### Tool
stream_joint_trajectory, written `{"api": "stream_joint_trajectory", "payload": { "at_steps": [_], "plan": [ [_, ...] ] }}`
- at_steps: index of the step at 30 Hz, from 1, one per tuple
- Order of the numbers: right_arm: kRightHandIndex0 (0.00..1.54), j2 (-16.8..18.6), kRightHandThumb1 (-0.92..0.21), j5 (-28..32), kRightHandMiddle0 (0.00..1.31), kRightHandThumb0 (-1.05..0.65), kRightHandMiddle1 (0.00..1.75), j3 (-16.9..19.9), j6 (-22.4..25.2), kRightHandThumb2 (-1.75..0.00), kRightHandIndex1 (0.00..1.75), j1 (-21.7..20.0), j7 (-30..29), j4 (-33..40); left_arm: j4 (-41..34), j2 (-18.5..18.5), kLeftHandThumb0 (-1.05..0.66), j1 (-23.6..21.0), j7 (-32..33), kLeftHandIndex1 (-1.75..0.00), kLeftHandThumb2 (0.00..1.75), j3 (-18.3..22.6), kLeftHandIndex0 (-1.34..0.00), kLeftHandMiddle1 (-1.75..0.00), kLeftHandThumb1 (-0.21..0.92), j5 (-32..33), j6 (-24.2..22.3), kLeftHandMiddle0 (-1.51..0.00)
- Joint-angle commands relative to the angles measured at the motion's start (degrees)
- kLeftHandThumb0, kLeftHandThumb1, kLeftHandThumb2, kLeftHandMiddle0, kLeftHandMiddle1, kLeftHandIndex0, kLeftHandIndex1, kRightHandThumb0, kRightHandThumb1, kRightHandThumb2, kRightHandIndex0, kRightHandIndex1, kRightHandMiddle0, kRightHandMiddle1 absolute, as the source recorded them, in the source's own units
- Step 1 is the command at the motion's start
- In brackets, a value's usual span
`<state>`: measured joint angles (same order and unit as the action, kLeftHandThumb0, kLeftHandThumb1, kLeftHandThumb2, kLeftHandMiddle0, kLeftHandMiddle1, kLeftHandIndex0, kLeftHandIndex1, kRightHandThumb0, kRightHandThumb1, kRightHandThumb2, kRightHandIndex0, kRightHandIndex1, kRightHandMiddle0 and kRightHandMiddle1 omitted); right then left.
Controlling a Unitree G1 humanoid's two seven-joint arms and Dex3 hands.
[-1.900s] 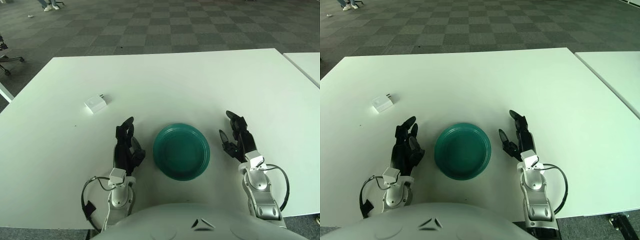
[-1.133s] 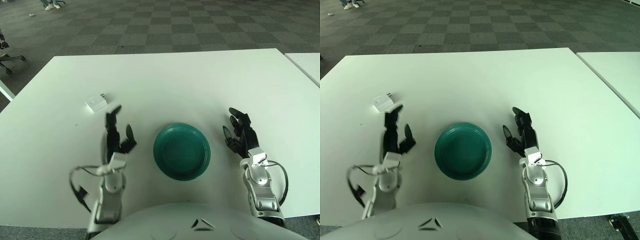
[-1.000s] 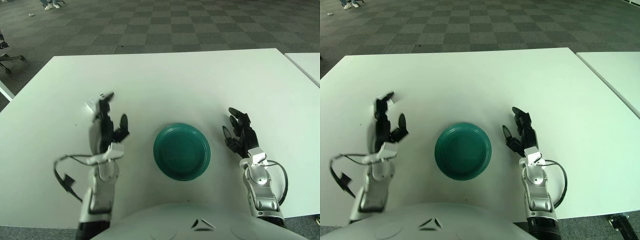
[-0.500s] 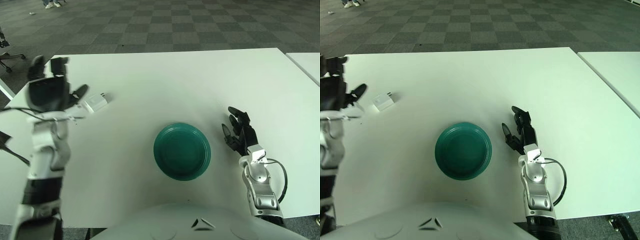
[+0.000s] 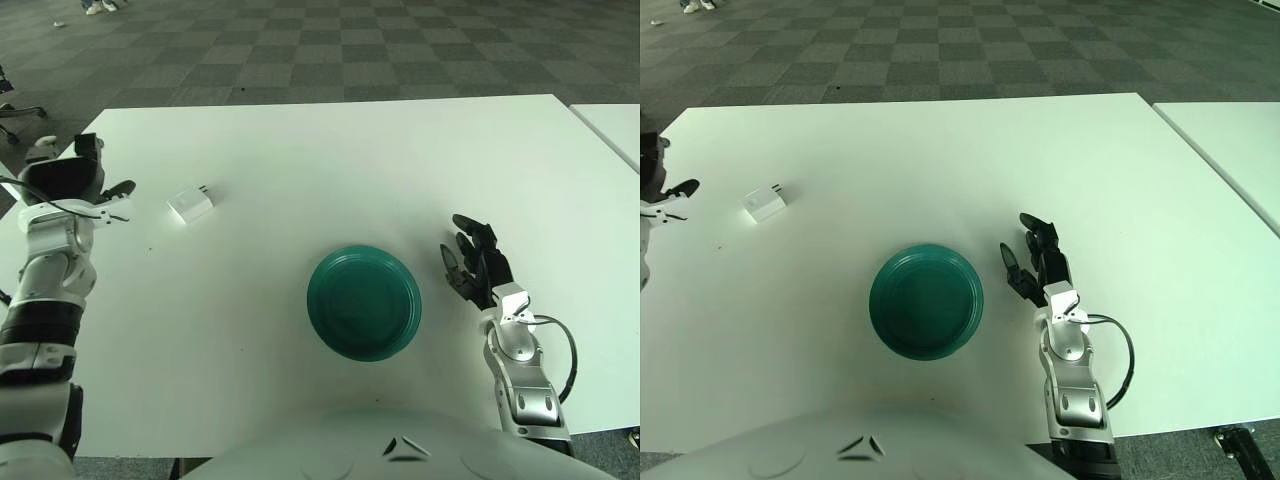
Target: Put the charger into the plate.
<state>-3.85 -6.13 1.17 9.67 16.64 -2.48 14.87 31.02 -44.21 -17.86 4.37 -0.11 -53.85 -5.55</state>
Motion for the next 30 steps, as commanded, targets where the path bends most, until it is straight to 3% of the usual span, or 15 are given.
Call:
{"api": "stream_joint_trajectory", "payload": {
  "at_steps": [1,17,30],
  "plan": [
    [0.30,0.25,-0.92,-0.12,0.00,-0.68,0.64,-0.74,3.98,-0.56,0.02,2.39,0.72,-0.26,2.95,-1.72,-1.05,-2.58,-1.59,-0.83,0.84,-2.38,0.00,0.00,0.92,1.92,1.59,-0.09],
    [0.30,-0.68,-0.92,0.69,0.00,-0.68,0.63,0.39,5.10,-0.57,0.02,0.48,1.26,-1.32,11.45,-3.00,-1.05,-8.16,-4.28,-0.80,0.77,-7.61,0.00,0.00,0.92,9.16,6.87,-0.03],
    [0.30,-0.89,-0.92,0.88,0.00,-0.68,0.63,1.04,4.86,-0.57,0.01,-0.19,1.76,-2.26,13.45,-2.08,-1.05,-10.77,-5.39,-0.72,0.59,-9.95,0.00,-0.01,0.92,12.99,9.64,-0.02]
  ]
}}
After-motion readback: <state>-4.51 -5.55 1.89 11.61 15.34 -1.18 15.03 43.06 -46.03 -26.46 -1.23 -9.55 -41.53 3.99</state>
